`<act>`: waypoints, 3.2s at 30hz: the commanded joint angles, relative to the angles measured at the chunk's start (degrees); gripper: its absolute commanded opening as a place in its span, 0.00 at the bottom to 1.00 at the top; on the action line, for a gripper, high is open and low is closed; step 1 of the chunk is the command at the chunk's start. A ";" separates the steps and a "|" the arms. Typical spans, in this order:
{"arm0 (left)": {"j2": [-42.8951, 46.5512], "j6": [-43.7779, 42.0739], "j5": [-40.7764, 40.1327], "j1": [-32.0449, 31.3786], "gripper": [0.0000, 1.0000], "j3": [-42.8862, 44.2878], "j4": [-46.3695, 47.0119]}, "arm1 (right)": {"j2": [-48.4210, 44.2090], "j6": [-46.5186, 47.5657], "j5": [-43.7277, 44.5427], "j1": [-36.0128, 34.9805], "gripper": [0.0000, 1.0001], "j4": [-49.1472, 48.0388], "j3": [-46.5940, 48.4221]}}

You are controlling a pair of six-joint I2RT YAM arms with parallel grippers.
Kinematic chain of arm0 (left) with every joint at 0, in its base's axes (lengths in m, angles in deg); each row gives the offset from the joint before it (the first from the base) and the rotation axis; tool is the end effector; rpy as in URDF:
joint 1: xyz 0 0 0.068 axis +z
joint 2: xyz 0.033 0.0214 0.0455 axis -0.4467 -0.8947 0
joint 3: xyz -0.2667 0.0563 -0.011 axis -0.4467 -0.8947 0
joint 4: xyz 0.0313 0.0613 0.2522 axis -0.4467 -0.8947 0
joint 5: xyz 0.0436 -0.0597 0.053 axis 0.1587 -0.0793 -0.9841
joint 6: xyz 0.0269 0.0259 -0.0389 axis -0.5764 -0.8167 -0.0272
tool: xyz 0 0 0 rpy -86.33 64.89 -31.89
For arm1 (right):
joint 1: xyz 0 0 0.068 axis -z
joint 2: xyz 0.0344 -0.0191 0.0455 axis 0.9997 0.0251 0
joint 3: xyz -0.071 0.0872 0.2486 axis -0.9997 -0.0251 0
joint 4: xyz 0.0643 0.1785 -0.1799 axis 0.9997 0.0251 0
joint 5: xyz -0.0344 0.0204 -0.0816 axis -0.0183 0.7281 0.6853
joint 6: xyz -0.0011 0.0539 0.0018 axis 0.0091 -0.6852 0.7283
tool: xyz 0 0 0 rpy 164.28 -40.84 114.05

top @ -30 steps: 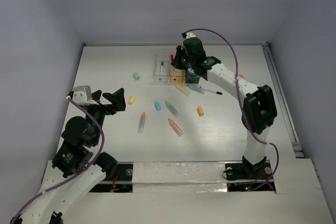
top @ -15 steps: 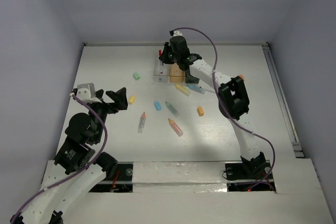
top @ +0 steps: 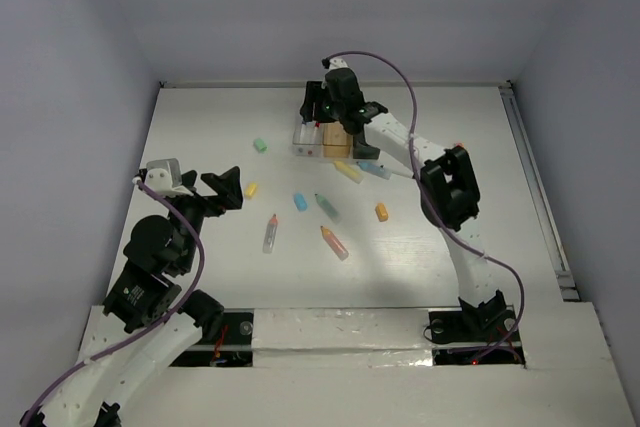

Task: Sort the stationery into containers
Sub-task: Place the pen in the storage box, then pick up the pen from the center of the board, then place the pen in the storage box.

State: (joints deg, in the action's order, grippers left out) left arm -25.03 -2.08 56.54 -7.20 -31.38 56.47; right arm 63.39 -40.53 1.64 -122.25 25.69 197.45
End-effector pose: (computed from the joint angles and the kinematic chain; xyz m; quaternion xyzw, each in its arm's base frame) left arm 0.0843 -0.0384 0.3731 -0.0478 0.6455 -0.1711 0.7428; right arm 0.4614 0.3067 0.2562 -0.0685 0.8401 0.2504 0.4763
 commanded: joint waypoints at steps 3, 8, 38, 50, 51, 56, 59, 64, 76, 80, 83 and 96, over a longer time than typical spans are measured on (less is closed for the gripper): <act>1.53 -0.49 0.82 0.43 0.99 -0.49 2.38 | -20.12 10.50 -0.72 5.89 0.59 -3.38 -22.51; 2.42 -0.49 2.05 0.43 0.99 -0.49 2.82 | -43.04 12.54 -6.35 15.66 0.58 -3.74 -48.28; 3.39 -0.40 2.32 -0.10 0.99 -0.49 2.64 | -21.66 33.72 -7.76 22.09 0.67 15.25 -41.38; 3.21 -0.40 3.02 -0.10 0.99 -0.58 2.91 | -22.53 27.93 -6.79 22.09 0.36 19.99 -45.85; 3.30 -0.40 3.02 -0.10 0.99 -0.58 2.91 | -22.79 27.31 -6.79 22.09 0.31 20.17 -46.29; 3.82 -0.32 2.85 -0.10 0.99 -0.58 2.73 | -25.51 23.70 -7.24 22.09 0.11 19.65 -50.42; 3.91 -0.32 2.93 -0.10 0.99 -0.58 2.64 | -27.88 20.37 -5.84 22.09 0.03 18.86 -51.65; 3.65 -0.32 2.85 -0.10 0.99 -0.49 2.64 | -34.90 16.95 -5.82 22.09 0.00 16.31 -50.34; 2.68 -0.23 2.67 -0.10 0.99 -0.49 2.73 | -32.21 4.82 -8.73 8.48 0.00 4.45 -35.85; 2.68 -0.40 2.67 -0.10 0.99 -0.49 2.73 | -23.78 -2.74 -9.17 4.08 0.00 -1.88 -25.93; 2.68 -0.32 2.50 -0.10 0.99 -0.58 2.64 | -17.18 -5.81 -8.20 2.41 0.00 -5.05 -20.99; 0.31 -0.49 2.06 -0.10 0.99 -0.49 2.64 | -2.67 -8.73 -4.16 1.35 0.03 -3.65 -4.63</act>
State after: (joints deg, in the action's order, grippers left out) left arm -24.16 -2.08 58.66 -7.14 -31.70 56.76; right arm 60.44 -48.37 -4.42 -120.79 24.64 188.73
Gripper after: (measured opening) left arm 0.990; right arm 0.184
